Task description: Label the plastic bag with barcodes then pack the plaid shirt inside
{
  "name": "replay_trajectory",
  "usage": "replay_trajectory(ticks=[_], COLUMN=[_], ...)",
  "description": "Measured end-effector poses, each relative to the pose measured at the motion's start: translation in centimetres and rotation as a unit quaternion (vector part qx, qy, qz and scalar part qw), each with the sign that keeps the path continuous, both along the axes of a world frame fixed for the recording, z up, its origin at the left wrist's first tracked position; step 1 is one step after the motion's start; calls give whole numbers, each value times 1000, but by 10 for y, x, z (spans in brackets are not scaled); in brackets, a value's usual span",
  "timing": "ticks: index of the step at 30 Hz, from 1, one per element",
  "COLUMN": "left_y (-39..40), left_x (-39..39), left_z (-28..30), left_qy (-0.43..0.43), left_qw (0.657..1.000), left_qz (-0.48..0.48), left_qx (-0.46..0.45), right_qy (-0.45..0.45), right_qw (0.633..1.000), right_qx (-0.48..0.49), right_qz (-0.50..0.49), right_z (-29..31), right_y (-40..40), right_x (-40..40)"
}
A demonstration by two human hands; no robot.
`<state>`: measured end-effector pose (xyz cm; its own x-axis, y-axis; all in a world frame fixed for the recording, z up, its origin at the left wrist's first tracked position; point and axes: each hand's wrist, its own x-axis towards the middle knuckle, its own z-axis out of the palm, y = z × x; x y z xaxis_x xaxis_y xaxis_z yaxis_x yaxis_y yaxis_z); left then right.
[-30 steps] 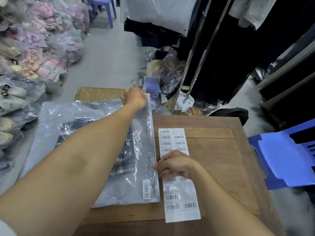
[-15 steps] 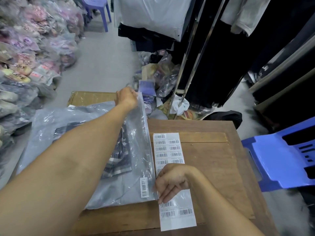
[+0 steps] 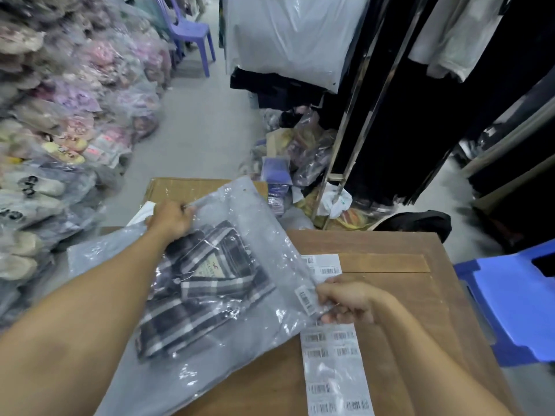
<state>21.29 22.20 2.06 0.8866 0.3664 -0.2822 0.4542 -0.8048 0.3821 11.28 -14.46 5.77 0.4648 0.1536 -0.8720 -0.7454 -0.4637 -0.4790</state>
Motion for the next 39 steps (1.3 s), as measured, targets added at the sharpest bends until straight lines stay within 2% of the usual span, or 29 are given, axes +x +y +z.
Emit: replay_trajectory(ticks=[2,5,9,11,14,16,18,20,22,24,26,29,35,39], left_y=[8,20,34,43,54,59,64,69,72,73,74,74,36,18], left_x=[-6,-17,-43,-59,-85,-97,-103,-106,-107,-108,-109,-106,-94,-90], left_z=[2,4,2,-6,-14,-18,-19,-16,-14,-12,-13,-20,-29,-36], left_qy=[-8,-22,-26,-26,-14,-15,-15,-9,18,59,80,58,28,-17], left_qw=[1000,998,988,976,950,936,928,922,917,917,919,934,929,933], left_qz=[23,58,103,155,226,238,238,233,223,219,210,202,195,218], left_qx=[7,-12,-111,-153,-215,-259,-285,-308,-330,-329,-323,-289,-313,-287], right_qy=[-76,-200,-317,-371,-412,-403,-362,-265,-153,-116,-117,-114,-152,-163], right_qw=[994,966,922,900,892,894,905,936,963,969,972,976,962,956], right_qx=[-62,-139,-187,-196,-134,-137,-208,-233,-211,-201,-191,-176,-212,-216], right_qz=[-37,-85,-118,-114,-132,-141,-84,0,73,85,73,61,-79,-116], right_z=[-2,-11,-10,-7,-3,-3,-2,0,-1,-6,-10,-13,-40,-43], right_y=[-2,-1,18,32,53,61,61,57,52,44,35,24,-2,-9], right_x=[15,45,84,98,112,114,105,91,78,69,62,53,58,64])
